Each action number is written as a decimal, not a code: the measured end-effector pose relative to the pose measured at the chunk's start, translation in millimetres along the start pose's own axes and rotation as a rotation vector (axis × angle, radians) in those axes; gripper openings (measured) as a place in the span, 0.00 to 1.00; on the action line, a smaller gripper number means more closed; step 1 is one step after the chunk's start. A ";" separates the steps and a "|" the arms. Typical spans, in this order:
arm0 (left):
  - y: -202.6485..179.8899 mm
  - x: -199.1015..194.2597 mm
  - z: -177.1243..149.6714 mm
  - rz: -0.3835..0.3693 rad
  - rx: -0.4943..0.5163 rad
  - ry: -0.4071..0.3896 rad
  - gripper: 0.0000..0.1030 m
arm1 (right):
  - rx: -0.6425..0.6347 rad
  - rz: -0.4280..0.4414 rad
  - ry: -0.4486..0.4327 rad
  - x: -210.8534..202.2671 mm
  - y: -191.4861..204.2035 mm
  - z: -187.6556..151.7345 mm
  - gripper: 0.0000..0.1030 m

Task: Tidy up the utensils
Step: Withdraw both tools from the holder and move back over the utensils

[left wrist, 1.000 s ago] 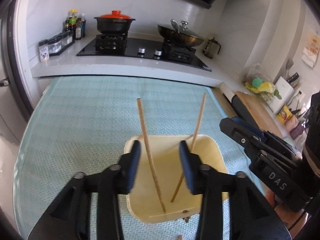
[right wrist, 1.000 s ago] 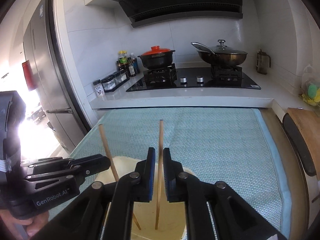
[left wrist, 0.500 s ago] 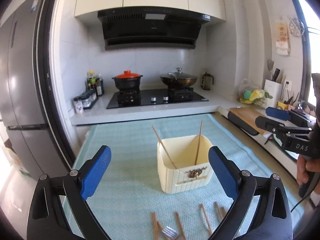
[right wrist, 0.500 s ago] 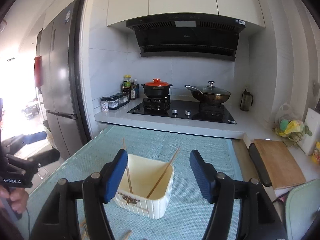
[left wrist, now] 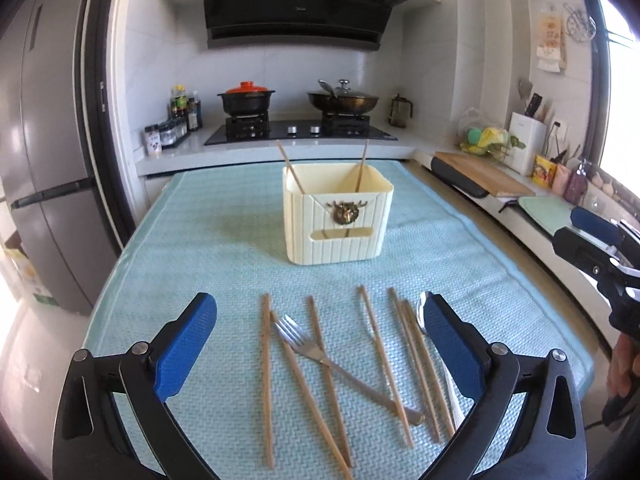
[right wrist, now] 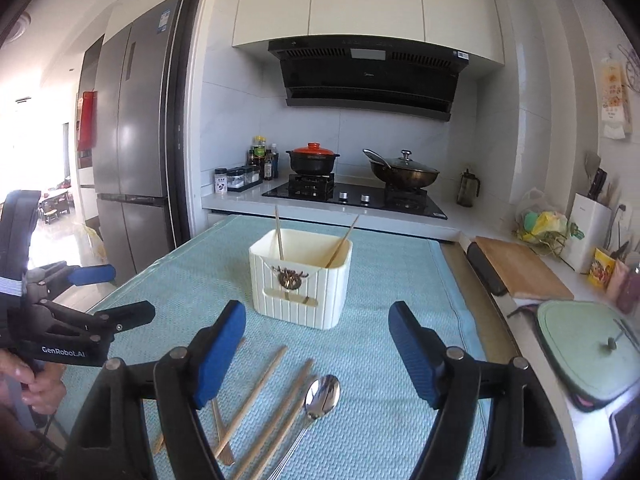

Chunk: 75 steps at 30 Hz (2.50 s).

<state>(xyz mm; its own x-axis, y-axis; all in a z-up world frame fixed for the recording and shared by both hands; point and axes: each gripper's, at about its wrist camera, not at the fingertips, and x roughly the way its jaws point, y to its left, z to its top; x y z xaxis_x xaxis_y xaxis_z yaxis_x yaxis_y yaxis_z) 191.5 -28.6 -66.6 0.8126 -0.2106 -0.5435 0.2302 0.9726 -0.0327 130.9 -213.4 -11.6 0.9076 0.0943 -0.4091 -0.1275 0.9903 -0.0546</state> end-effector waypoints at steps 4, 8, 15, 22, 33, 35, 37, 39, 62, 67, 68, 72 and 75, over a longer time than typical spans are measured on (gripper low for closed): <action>-18.4 4.3 -7.2 0.068 0.076 0.041 1.00 | -0.014 -0.050 0.004 -13.0 -2.1 -20.7 0.73; -29.3 -10.5 -9.7 0.125 0.092 -0.027 1.00 | -0.060 -0.082 0.002 -19.9 -2.3 -29.3 0.73; -33.7 -29.4 -5.1 0.138 0.087 -0.096 1.00 | -0.044 -0.068 -0.016 -24.3 -2.6 -37.3 0.73; -20.8 -30.9 -11.3 0.062 -0.044 -0.050 1.00 | -0.013 -0.062 -0.027 -27.1 -1.9 -47.9 0.73; -1.4 -16.4 -50.9 0.107 -0.019 0.071 1.00 | 0.009 -0.102 0.015 -23.6 -5.5 -80.3 0.73; 3.5 -13.6 -54.5 0.123 -0.024 0.083 1.00 | 0.015 -0.103 0.026 -22.3 -5.0 -85.6 0.73; 8.6 -10.3 -58.4 0.139 -0.033 0.096 1.00 | 0.018 -0.100 0.039 -20.5 -4.0 -90.4 0.73; 11.3 -7.1 -61.8 0.167 -0.026 0.106 1.00 | 0.018 -0.098 0.057 -19.0 -2.0 -95.3 0.73; 69.0 26.9 -81.2 0.233 -0.159 0.212 1.00 | 0.024 -0.034 0.143 -1.7 3.9 -106.3 0.73; 71.9 33.0 -86.3 0.247 -0.148 0.230 1.00 | 0.055 -0.013 0.174 5.0 3.2 -109.9 0.73; 72.3 33.8 -86.8 0.246 -0.150 0.232 1.00 | 0.064 -0.014 0.184 6.9 1.8 -111.1 0.73; 73.5 36.3 -86.8 0.242 -0.153 0.237 1.00 | 0.094 -0.019 0.234 19.2 -3.4 -116.0 0.60; 75.5 39.6 -86.0 0.251 -0.145 0.239 1.00 | 0.124 0.000 0.283 35.0 -8.4 -118.9 0.45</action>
<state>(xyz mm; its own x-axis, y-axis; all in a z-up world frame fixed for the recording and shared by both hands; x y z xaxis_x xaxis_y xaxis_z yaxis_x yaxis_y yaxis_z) 195.0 45.0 -162.7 0.6824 0.0487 -0.7293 -0.0524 0.9985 0.0176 116.2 -230.5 -133.9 0.7579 0.0796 -0.6475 -0.0623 0.9968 0.0496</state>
